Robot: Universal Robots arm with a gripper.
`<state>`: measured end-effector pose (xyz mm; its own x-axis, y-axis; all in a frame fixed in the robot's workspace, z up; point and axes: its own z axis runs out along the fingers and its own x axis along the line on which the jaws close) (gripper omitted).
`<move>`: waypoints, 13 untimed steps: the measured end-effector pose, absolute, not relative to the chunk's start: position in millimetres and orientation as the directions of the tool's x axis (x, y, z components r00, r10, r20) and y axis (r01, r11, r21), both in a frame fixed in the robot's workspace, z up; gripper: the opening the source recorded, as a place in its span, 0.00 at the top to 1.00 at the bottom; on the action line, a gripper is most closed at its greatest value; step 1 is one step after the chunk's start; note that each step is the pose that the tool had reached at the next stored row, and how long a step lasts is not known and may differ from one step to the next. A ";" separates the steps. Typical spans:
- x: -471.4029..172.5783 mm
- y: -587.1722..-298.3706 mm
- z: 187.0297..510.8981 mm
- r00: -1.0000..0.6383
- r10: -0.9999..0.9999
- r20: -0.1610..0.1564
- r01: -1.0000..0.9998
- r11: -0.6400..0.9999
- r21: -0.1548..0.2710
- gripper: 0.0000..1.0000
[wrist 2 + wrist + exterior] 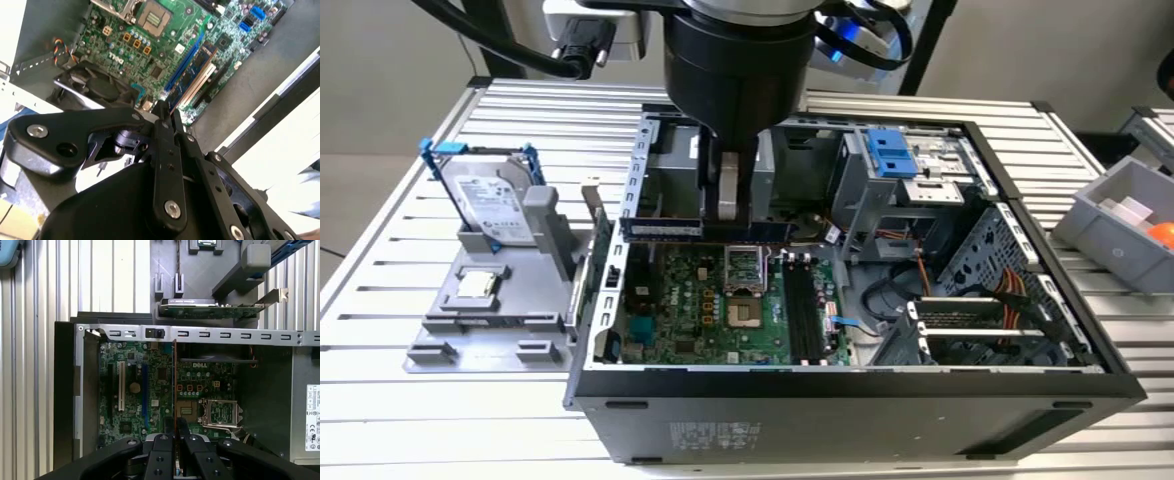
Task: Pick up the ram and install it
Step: 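Pick up the ram and move it above insertion slot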
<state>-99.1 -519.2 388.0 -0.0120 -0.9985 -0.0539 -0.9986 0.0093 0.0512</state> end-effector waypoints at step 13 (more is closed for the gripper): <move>-93.4 -519.1 387.8 -0.012 -0.998 -0.054 -0.999 0.009 0.051 1.00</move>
<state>-93.4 -519.1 387.8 -0.0120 -0.9985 -0.0541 -0.9987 0.0093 0.0511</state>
